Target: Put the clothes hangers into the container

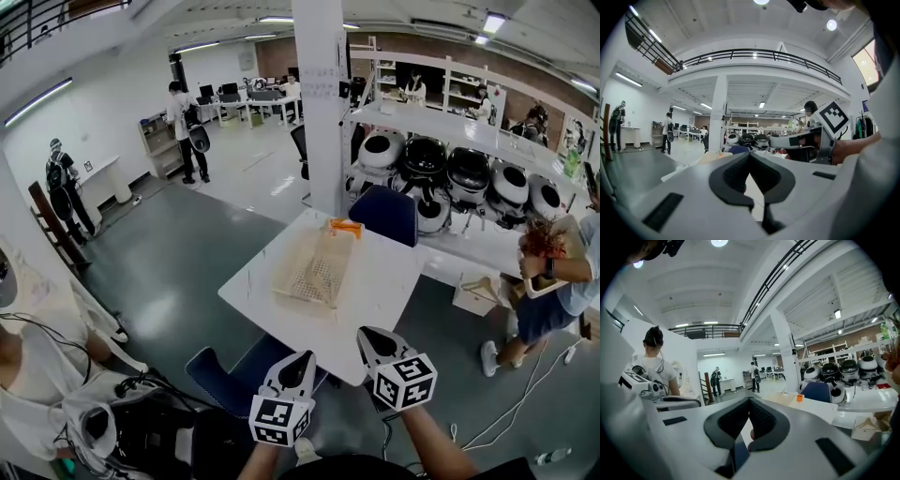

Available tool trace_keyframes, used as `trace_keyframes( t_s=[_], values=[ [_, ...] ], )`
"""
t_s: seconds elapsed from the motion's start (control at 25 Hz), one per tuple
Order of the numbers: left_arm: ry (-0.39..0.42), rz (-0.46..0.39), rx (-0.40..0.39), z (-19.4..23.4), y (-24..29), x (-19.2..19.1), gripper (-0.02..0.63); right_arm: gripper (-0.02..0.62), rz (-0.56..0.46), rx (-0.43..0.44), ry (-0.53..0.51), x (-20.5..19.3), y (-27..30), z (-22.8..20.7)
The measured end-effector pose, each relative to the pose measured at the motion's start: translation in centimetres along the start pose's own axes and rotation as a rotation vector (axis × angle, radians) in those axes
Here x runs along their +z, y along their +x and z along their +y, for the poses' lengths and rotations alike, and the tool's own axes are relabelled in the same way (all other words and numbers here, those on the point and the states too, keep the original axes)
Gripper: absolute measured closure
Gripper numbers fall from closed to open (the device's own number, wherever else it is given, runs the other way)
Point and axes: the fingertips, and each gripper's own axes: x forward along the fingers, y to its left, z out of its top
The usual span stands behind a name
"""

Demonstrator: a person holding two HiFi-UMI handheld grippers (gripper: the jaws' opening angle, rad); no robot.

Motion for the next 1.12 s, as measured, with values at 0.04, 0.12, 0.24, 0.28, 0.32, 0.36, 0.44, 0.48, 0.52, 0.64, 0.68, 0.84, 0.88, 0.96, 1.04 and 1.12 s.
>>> trace_keyframes(
  t_s=[0.04,0.12,0.24,0.28,0.32,0.36,0.44,0.48,0.52,0.64,0.68,0.84,0.88,0.96,1.04,1.12],
  values=[
    [-0.001,-0.001,-0.001,-0.5,-0.1,0.0,0.601,0.577,-0.001,0.003,-0.003,-0.1,-0.4,0.0],
    [-0.002,-0.01,-0.003,-1.6,-0.3,0.1,0.601,0.577,-0.002,0.01,-0.006,-0.2,-1.3,-0.1],
    [-0.014,-0.02,0.008,-2.8,-0.7,0.3,0.601,0.576,0.002,0.015,0.003,-0.6,-2.6,-0.4],
    [-0.019,-0.022,0.013,-3.2,-0.8,0.2,0.601,0.576,0.004,0.018,0.005,-0.7,-3.1,-0.4],
    [-0.021,-0.023,0.018,-3.7,-1.1,0.2,0.601,0.577,0.006,0.022,0.007,-0.8,-3.6,-0.3],
    [-0.022,-0.026,0.022,-4.1,-1.3,0.3,0.601,0.575,0.008,0.027,0.007,-0.9,-4.1,-0.3],
    [-0.024,-0.032,0.026,-5.0,-1.7,0.4,0.601,0.576,0.01,0.035,0.003,-1.1,-4.8,-0.2],
    [-0.026,-0.034,0.028,-5.3,-1.8,0.4,0.601,0.576,0.011,0.04,0.002,-1.1,-5.1,-0.2],
    [-0.029,-0.035,0.031,-5.6,-1.9,0.4,0.601,0.577,0.012,0.046,0.001,-1.2,-5.3,-0.2],
    [-0.029,-0.03,0.039,-6.5,-2.2,0.3,0.601,0.577,0.01,0.059,0.005,-1.3,-5.9,-0.3],
    [-0.026,-0.029,0.041,-6.6,-2.3,0.3,0.601,0.577,0.007,0.062,0.007,-1.2,-6.1,-0.3],
    [-0.017,-0.031,0.051,-6.7,-2.4,0.4,0.601,0.576,-0.001,0.073,0.012,-1.4,-6.4,-0.2],
    [-0.018,-0.032,0.051,-6.7,-2.4,0.4,0.601,0.576,-0.001,0.073,0.013,-1.5,-6.4,-0.2],
    [-0.02,-0.034,0.048,-6.6,-2.5,0.6,0.601,0.577,-0.001,0.074,0.014,-1.5,-6.4,0.1],
    [-0.019,-0.035,0.045,-6.5,-2.5,0.8,0.601,0.577,-0.002,0.076,0.011,-1.3,-6.5,0.4],
    [-0.02,-0.039,0.041,-6.3,-2.5,1.0,0.601,0.577,-0.007,0.074,0.007,-1.0,-6.4,0.5]
  ],
)
